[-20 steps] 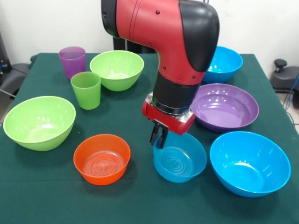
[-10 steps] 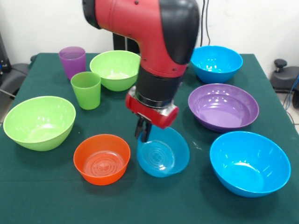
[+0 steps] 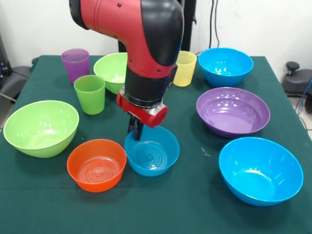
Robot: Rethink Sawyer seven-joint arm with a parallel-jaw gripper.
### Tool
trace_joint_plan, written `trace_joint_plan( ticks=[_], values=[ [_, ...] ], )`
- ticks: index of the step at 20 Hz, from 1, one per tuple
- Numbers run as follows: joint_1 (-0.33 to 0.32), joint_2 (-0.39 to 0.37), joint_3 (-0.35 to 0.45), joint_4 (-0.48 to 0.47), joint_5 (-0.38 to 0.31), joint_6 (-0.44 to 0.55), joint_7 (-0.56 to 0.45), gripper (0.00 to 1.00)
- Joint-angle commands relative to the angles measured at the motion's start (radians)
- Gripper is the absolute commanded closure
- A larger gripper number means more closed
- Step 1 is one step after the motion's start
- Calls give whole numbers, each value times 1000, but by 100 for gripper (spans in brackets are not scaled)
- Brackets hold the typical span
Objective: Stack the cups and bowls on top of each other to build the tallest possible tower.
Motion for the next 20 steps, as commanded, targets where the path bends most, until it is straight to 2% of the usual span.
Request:
trace_joint_plan(
  ticks=[1,7,12,20],
  values=[
    [-3,18,153,124,-100,-79,-7,100],
    [15,-33,140,219,-102,-91,33,100],
    [24,-58,135,262,-100,-100,48,100],
    [-6,-2,150,170,-114,-101,-5,100]
  ],
)
